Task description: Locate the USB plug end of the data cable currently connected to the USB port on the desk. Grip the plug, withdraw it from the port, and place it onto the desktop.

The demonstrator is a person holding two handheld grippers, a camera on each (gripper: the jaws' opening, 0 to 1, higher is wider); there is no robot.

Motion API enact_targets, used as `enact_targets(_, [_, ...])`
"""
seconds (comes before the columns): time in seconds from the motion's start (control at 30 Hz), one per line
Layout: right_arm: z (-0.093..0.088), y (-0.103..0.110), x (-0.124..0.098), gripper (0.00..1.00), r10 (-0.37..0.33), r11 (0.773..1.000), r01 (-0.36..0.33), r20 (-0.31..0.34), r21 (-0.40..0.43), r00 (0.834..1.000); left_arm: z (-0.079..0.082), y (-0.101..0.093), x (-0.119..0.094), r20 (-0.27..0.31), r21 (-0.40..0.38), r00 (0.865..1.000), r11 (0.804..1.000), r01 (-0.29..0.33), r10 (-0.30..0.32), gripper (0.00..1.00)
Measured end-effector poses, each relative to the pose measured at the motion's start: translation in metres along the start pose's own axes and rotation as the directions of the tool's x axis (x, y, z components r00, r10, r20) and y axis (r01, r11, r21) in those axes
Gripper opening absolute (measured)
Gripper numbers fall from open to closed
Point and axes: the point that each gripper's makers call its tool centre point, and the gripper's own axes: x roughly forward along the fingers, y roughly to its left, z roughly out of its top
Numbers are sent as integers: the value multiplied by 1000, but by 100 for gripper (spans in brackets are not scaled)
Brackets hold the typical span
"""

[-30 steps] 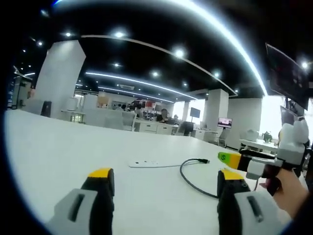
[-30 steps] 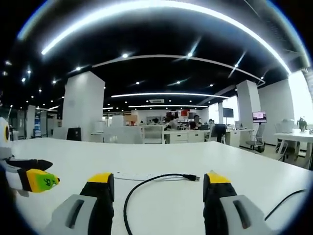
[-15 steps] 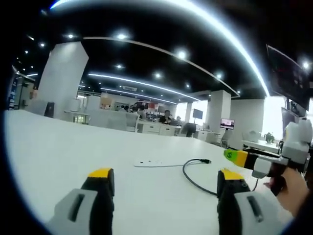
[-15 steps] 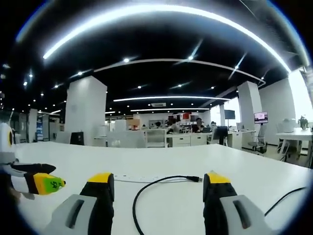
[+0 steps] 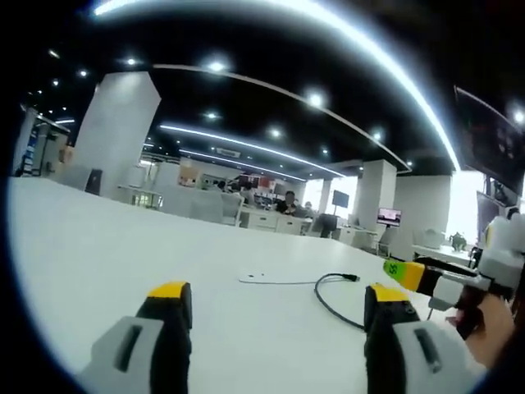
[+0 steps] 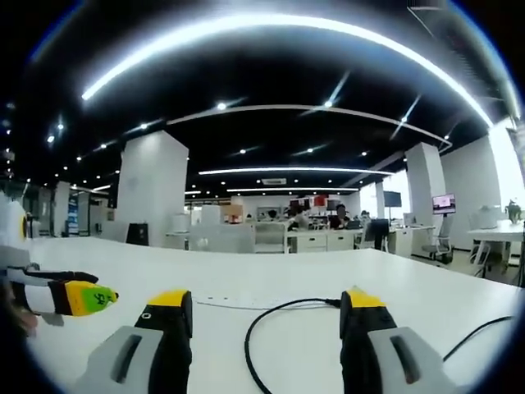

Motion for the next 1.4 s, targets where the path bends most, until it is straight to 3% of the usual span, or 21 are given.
enact_targets(0.2, [1, 2, -5, 74, -14, 1000, 14, -9, -25, 1000, -1, 3, -7, 1, 6, 1000, 1000, -11, 11, 86])
enact_targets(0.37, [7, -2, -16, 73, -32, 999, 32, 21, 25, 999, -3, 9, -16, 2, 3, 1000, 1000, -30, 30, 86])
enact_targets(0.53, [11, 3, -30, 67, -39, 999, 38, 23, 36, 999, 7, 20, -26, 41, 39, 997, 997, -68, 66, 86])
enact_targets(0.7, [15, 8, -39, 67, -47, 996, 43, 42, 79, 998, 19, 35, -41, 75, 47, 991, 993, -111, 108, 86])
enact_targets(1.03, [5, 14, -57, 73, -65, 995, 64, 21, 75, 998, 17, 59, -64, 77, 22, 980, 983, -183, 181, 85])
enact_targets(1.23, [2, 16, -70, 74, -72, 995, 71, 8, 73, 997, 22, 64, -77, 84, 70, 976, 976, -207, 201, 85])
enact_targets(1.3, [0, 15, -75, 74, -83, 996, 83, 2, 45, 997, 30, 68, -86, 115, 83, 972, 973, -216, 206, 85])
enact_targets(1.4, [-1, 12, -79, 74, -98, 994, 98, 6, 41, 995, 29, 74, -93, 100, 105, 972, 969, -223, 212, 85])
